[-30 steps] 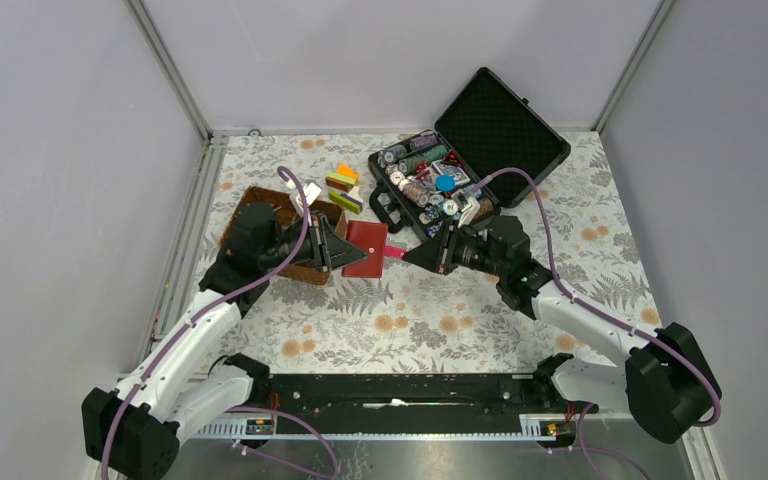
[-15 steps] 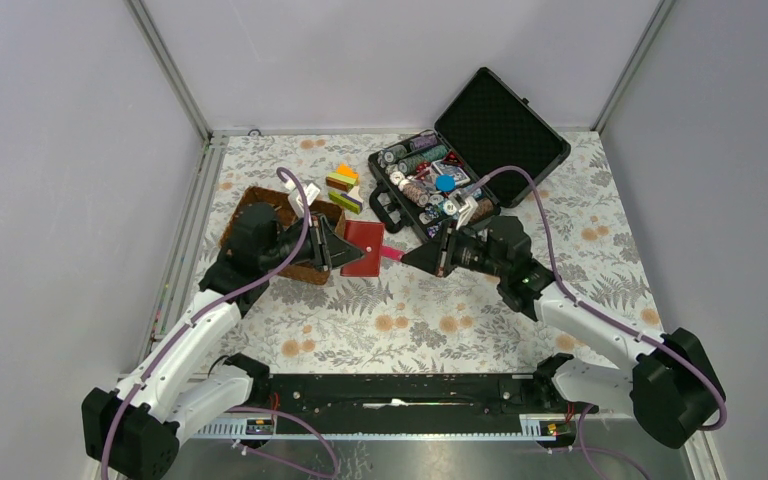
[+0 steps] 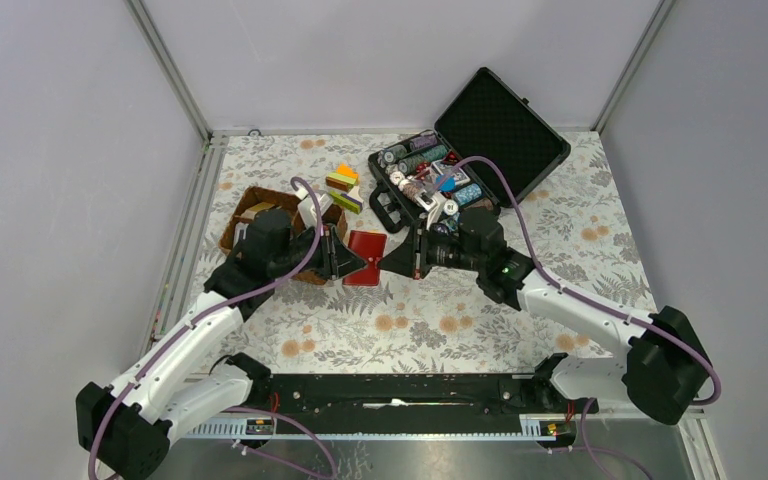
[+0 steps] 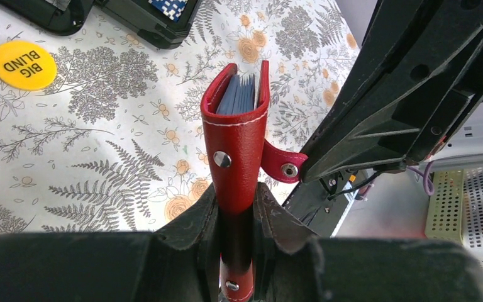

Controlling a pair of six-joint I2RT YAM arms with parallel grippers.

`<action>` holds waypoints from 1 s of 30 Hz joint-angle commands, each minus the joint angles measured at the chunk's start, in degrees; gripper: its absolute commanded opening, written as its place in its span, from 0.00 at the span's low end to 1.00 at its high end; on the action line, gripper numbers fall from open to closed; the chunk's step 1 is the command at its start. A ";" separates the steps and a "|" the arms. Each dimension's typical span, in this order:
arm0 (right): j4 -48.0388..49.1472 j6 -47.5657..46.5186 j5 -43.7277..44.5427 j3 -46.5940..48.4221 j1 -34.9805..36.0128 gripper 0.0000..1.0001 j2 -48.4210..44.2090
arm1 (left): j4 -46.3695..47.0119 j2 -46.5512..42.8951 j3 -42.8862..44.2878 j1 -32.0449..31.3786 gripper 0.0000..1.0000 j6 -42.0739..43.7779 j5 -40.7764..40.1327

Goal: Put the credit cards into the card holder
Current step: Close the card holder at the center of the board.

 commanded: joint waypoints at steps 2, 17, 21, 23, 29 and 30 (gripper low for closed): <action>2.09 -0.05 0.86 3.07 0.80 0.00 0.74 | 1.12 -1.36 2.26 -0.54 0.00 1.54 -1.40; -7.05 1.05 4.70 7.48 0.97 0.00 5.47 | 1.55 -2.17 2.25 -2.05 0.00 2.19 -0.79; -9.20 1.15 5.48 7.99 0.89 0.00 5.71 | 0.96 -2.69 2.17 -2.01 0.00 2.22 -3.05; -9.94 1.02 5.99 8.04 0.97 0.00 5.57 | 0.42 -2.81 2.18 -2.05 0.00 2.28 -4.37; -9.48 1.09 4.93 8.04 0.95 0.00 5.79 | 0.07 -2.03 2.44 -2.07 0.00 2.11 -4.05; -8.86 1.20 4.56 7.90 0.97 0.00 5.85 | 0.06 -1.83 2.44 -2.10 0.00 2.11 -3.75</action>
